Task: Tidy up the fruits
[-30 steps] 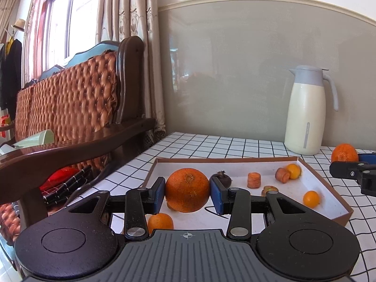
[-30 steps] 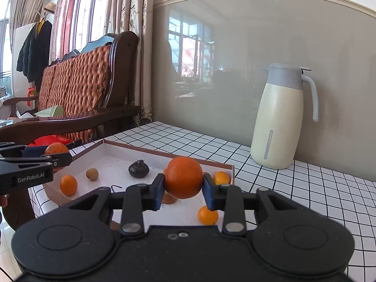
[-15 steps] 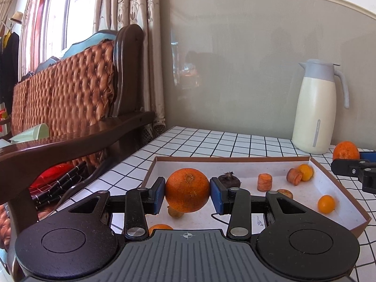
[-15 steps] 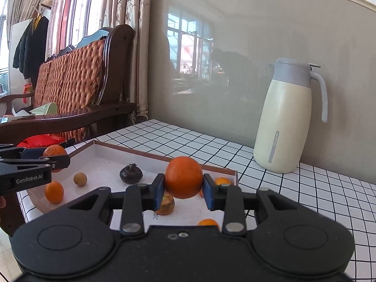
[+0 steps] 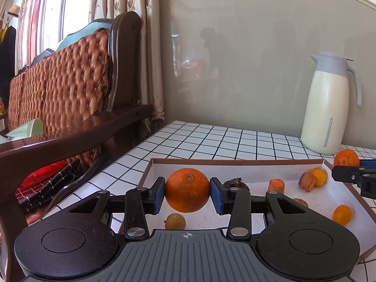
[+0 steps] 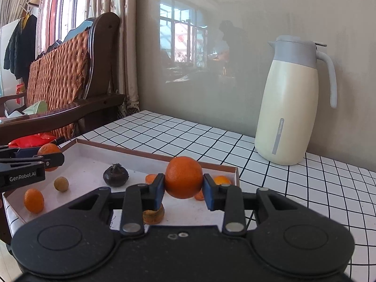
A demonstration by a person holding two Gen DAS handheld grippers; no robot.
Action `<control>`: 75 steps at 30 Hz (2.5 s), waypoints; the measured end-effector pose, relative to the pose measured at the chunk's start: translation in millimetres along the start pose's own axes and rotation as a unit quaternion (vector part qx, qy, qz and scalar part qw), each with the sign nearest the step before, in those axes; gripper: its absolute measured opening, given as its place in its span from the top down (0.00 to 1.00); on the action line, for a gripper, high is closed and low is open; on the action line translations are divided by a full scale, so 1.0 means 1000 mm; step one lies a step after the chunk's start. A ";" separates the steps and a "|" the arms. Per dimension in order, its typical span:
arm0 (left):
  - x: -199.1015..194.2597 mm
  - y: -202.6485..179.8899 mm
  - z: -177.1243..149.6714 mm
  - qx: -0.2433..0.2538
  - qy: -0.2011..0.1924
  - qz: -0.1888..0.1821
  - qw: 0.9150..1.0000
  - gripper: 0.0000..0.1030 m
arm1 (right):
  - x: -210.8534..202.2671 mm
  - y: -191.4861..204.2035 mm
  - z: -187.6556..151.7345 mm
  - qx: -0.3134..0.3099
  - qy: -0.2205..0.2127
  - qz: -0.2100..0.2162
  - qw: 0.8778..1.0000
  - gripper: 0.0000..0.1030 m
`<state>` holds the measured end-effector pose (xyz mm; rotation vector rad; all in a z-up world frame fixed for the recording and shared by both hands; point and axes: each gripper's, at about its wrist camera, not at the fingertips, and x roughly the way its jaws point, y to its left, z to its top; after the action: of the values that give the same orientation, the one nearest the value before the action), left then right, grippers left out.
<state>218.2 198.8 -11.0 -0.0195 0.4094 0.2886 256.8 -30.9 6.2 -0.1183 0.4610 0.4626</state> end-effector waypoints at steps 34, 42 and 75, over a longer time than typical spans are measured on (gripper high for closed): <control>-0.039 -0.006 -0.008 -0.036 -0.055 -0.007 0.998 0.00 | -0.021 -0.035 -0.006 0.027 -0.018 -0.043 0.999 0.06; -0.088 -0.020 -0.036 -0.039 -0.043 -0.013 0.998 0.00 | -0.072 -0.041 -0.024 0.064 -0.021 -0.031 0.997 0.06; -0.271 -0.058 -0.090 0.007 -0.090 -0.056 0.994 0.00 | -0.232 0.004 -0.087 0.000 -0.034 -0.043 0.999 0.06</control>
<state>-38.0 62.2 10.9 -0.0024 0.2298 0.1741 35.6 -139.1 33.9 -0.1212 0.3885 0.3810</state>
